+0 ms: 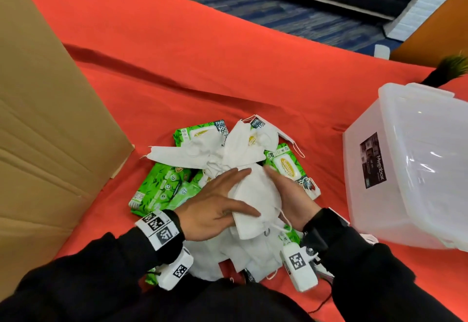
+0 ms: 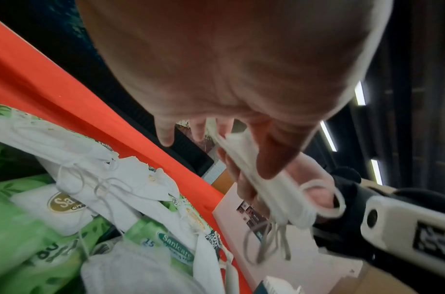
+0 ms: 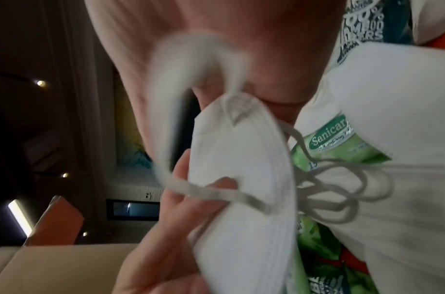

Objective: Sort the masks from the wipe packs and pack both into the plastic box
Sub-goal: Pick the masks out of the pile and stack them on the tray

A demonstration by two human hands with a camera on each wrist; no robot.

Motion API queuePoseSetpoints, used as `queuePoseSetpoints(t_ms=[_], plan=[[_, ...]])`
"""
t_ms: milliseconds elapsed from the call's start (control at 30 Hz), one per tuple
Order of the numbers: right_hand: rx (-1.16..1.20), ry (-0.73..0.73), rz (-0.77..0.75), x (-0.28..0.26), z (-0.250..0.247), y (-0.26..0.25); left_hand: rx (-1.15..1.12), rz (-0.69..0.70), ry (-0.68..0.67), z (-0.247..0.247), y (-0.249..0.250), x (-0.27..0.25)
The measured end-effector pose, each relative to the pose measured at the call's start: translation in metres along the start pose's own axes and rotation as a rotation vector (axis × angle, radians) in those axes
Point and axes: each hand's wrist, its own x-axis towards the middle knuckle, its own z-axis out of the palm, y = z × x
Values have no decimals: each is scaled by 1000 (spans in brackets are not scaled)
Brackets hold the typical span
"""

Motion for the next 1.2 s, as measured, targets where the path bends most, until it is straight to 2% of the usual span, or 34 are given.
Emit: queuePoseSetpoints(t_ms=[100, 167, 233, 300, 500, 567, 667, 800, 900, 967, 1033, 1100, 1133, 1167, 1200], plan=[[-216, -53, -120, -7, -8, 7, -125, -70, -55, -6, -2, -4], [-268, -78, -170, -11, -10, 10, -312, -115, 41, -9, 4, 0], [-286, -88, -203, -14, -8, 11, -412, -191, 191, -6, 10, 9], [-273, -66, -224, -15, -6, 14, -481, -284, 274, 0, 13, 18], [-282, 54, -116, -22, -24, 22, -521, -372, 388, 13, -3, 19], [-337, 83, -78, -27, -32, 25, -576, -372, 378, 14, -2, 15], [-369, 92, -84, -31, -39, 33, -673, -353, 273, 17, 1, 12], [-473, 97, -129, -37, -53, 47, -529, -270, 173, 21, 1, 19], [-528, 93, -150, -48, -61, 50, -445, -282, 176, 24, 0, 30], [-452, 197, -184, -58, -68, 49, -355, -284, 149, 31, 1, 36], [-191, 292, -206, -67, -77, 43, -325, -302, 132, 40, 4, 39], [189, 245, -150, -78, -83, 37, -358, -335, 158, 53, 12, 42], [303, 226, -125, -83, -87, 36, -374, -348, 178, 60, 18, 45], [321, 222, -117, -85, -91, 36, -395, -362, 201, 66, 23, 47], [235, 242, -130, -86, -96, 36, -415, -362, 224, 71, 28, 50]])
